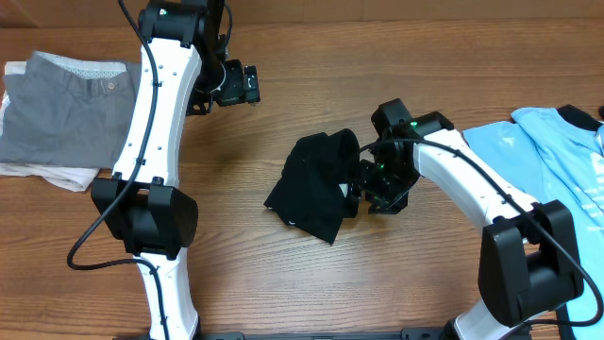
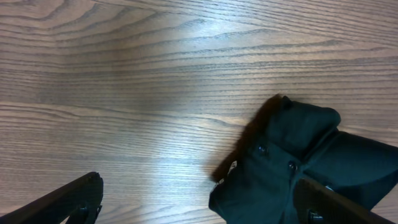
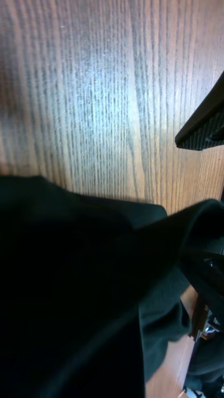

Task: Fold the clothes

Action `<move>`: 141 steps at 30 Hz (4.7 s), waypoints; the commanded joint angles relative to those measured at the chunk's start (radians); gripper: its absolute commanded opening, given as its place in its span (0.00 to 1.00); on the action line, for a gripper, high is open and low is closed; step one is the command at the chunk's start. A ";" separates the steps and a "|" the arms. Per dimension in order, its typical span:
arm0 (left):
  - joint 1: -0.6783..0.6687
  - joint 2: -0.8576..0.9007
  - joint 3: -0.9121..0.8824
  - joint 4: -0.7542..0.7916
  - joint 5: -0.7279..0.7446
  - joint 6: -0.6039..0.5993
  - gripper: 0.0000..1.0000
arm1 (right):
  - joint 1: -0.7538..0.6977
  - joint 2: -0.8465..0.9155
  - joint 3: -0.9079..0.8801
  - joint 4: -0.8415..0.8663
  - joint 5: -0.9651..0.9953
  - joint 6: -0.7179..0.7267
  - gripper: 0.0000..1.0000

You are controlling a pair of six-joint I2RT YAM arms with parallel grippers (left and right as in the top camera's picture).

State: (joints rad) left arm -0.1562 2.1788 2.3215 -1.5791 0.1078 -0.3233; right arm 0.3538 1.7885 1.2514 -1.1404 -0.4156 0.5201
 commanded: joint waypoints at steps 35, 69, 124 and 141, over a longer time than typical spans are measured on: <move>-0.001 0.015 -0.003 0.013 -0.015 -0.013 1.00 | 0.093 -0.145 0.011 -0.140 0.048 0.211 0.04; -0.003 0.015 -0.003 0.013 -0.015 -0.002 1.00 | 0.067 -0.139 0.085 -0.016 0.298 0.074 0.88; -0.003 0.015 -0.003 0.013 -0.016 0.010 1.00 | 0.049 -0.103 -0.015 0.158 0.257 0.075 0.82; -0.003 0.017 -0.003 0.021 -0.040 0.009 1.00 | -0.039 -0.108 0.013 0.010 0.354 0.082 0.70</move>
State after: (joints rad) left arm -0.1566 2.1788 2.3215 -1.5631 0.0875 -0.3222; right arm 0.3569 1.7084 1.2137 -1.1152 -0.0895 0.6018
